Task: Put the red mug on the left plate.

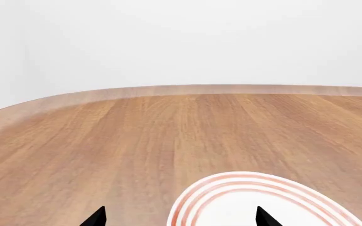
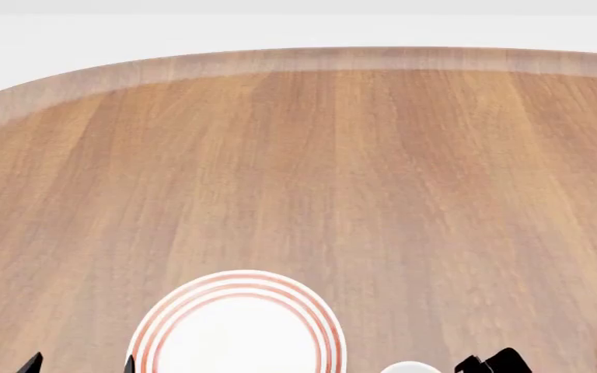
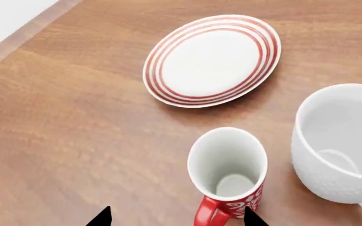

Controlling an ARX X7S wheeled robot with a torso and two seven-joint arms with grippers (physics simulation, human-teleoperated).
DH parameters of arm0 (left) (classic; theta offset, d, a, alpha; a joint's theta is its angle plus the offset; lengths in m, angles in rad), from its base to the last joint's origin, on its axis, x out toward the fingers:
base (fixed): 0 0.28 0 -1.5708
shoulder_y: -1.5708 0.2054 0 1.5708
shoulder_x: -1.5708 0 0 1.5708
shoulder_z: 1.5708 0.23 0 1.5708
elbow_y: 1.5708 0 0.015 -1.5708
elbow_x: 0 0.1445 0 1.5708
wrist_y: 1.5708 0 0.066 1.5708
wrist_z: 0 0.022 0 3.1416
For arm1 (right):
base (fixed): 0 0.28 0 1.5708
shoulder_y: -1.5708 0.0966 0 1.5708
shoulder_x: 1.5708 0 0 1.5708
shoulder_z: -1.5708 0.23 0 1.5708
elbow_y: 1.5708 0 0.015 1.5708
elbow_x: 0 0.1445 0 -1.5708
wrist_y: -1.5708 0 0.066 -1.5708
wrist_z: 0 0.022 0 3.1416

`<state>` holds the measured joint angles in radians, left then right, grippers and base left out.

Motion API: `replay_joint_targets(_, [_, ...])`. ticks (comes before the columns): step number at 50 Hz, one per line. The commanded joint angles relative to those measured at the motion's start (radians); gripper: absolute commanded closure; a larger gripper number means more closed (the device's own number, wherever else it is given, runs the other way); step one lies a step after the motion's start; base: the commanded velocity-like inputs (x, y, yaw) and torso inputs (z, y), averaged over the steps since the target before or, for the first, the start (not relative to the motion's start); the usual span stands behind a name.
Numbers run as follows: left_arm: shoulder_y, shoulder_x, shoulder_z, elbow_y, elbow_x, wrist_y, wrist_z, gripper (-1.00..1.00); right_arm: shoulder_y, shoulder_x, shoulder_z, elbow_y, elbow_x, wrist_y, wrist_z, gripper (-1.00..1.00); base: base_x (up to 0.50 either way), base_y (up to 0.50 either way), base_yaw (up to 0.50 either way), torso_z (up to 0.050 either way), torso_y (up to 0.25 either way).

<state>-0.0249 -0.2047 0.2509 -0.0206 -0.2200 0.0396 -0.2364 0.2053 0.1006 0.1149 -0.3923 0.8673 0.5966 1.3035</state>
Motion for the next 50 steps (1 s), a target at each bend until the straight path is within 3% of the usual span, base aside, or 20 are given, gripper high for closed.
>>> replay_joint_targets(1, [0.0,-0.003,0.005,-0.001,-0.005,0.002,-0.004,-1.0,0.024,0.008,-0.02,0.033,-0.014,0.0,0.019,-1.0,0.0,0.0,0.0,0.0,0.0])
replay_joint_targets(50, [-0.004,-0.02,0.027,-0.001,-0.019,0.011,-0.018,-1.0,0.121,-0.006,-0.05,0.287,-0.038,-0.097,0.003,-1.0,0.0,0.0,0.0,0.0,0.0])
